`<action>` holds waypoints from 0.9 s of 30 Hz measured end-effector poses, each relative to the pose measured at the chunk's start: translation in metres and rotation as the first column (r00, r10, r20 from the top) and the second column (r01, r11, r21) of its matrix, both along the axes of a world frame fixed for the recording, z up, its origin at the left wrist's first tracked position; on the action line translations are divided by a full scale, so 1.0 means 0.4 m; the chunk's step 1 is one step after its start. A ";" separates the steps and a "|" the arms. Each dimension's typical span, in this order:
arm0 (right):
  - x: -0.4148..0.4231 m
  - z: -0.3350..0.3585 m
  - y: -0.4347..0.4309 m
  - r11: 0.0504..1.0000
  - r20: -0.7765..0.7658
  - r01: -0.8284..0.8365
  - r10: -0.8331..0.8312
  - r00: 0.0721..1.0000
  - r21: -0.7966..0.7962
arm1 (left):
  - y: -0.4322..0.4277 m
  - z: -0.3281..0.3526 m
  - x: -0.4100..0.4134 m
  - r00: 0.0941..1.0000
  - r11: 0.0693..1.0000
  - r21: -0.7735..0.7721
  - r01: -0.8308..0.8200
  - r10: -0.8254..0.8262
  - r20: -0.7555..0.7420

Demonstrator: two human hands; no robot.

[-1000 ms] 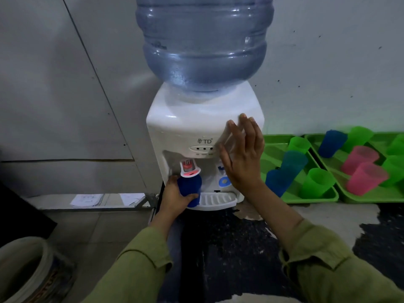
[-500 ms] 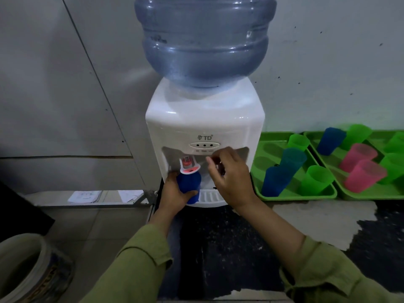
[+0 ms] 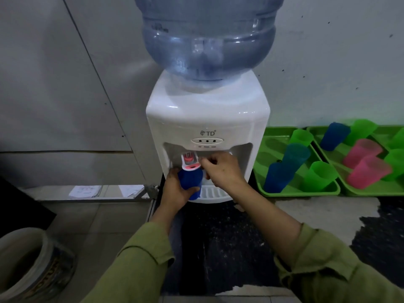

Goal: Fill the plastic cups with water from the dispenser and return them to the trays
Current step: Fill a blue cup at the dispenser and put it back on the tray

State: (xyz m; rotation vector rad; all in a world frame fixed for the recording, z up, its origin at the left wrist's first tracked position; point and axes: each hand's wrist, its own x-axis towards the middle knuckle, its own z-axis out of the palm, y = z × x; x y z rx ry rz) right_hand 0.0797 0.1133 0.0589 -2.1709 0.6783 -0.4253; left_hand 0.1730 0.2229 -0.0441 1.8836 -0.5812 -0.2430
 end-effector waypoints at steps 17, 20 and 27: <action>0.022 -0.010 -0.003 0.951 -0.071 0.019 0.003 0.997 0.308 | 0.001 -0.011 0.005 1.000 1.000 0.016 -0.023 0.023 0.004; 0.023 -0.029 -0.004 0.954 -0.084 0.028 -0.003 0.996 0.298 | 0.001 -0.012 0.003 1.000 0.999 0.017 -0.030 0.030 0.002; 0.019 -0.101 0.001 0.985 -0.132 0.025 -0.002 0.991 0.170 | 0.001 -0.014 0.000 0.999 0.999 -0.009 -0.040 0.040 -0.009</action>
